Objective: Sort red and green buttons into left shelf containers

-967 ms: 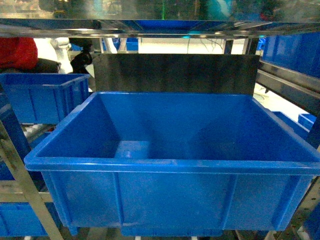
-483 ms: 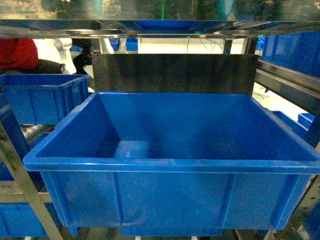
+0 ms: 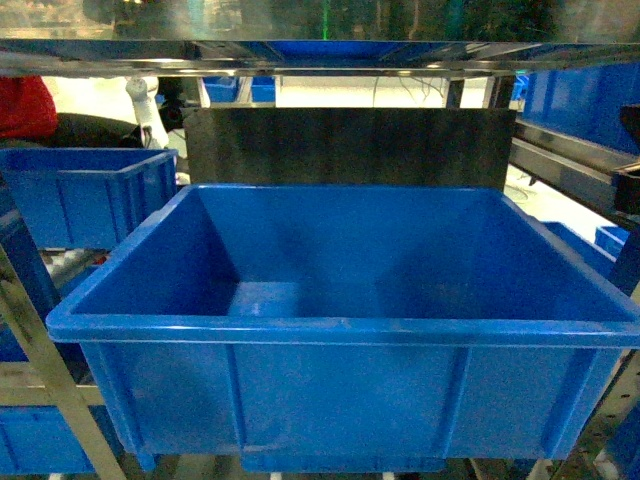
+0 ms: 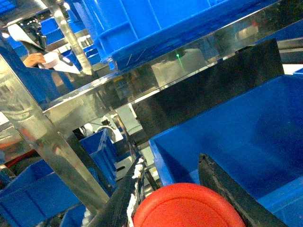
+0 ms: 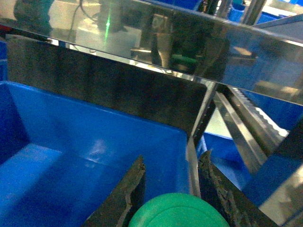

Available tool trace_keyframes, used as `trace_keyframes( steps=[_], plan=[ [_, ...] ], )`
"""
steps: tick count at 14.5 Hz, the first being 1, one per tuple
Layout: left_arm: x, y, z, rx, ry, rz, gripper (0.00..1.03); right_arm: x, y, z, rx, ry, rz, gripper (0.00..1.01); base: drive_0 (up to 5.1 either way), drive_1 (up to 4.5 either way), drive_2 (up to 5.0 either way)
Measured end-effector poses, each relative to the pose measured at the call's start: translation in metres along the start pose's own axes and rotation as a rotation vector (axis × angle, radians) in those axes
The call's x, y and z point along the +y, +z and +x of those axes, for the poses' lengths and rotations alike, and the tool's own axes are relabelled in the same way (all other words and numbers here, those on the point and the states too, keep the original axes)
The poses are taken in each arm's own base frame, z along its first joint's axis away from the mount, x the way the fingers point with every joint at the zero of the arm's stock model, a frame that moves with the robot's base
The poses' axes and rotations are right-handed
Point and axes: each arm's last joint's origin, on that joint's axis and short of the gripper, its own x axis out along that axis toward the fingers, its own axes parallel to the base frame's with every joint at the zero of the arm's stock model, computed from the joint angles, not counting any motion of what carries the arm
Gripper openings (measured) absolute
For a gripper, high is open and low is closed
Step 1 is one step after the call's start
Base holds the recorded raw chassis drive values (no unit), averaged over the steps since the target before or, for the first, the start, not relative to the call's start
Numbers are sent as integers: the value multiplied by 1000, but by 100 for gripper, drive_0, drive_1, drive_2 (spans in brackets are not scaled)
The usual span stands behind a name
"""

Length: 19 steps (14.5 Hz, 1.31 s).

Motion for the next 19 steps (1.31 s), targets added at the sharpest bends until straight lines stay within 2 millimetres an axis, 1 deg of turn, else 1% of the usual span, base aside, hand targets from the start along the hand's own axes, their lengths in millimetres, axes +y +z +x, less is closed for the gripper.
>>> trace_keyframes(
  steps=[1,3,5,6,8,11,14,15,17,19],
  plan=[
    [0,0,0,0,0,0,29,3,-4,11,21,-3,8,30,0,0,0],
    [0,0,0,0,0,0,29,8,-14,22,52,15,22,30,0,0,0],
    [0,0,0,0,0,0,29,12,-22,38,79,21,34,30,0,0,0],
    [0,0,0,0,0,0,29,11,-25,48,87,11,36,30,0,0,0],
    [0,0,0,0,0,0,29,7,-39,70,102,-14,43,30,0,0,0],
    [0,0,0,0,0,0,29,3,-52,90,130,-37,62,30,0,0,0],
    [0,0,0,0,0,0,29,7,-59,95,142,-35,69,30,0,0,0],
    [0,0,0,0,0,0,29,10,-58,95,141,-26,76,30,0,0,0],
    [0,0,0,0,0,0,29,10,-58,95,139,-22,82,30,0,0,0],
    [0,0,0,0,0,0,29,10,-58,95,139,-23,83,49,0,0,0]
  ],
)
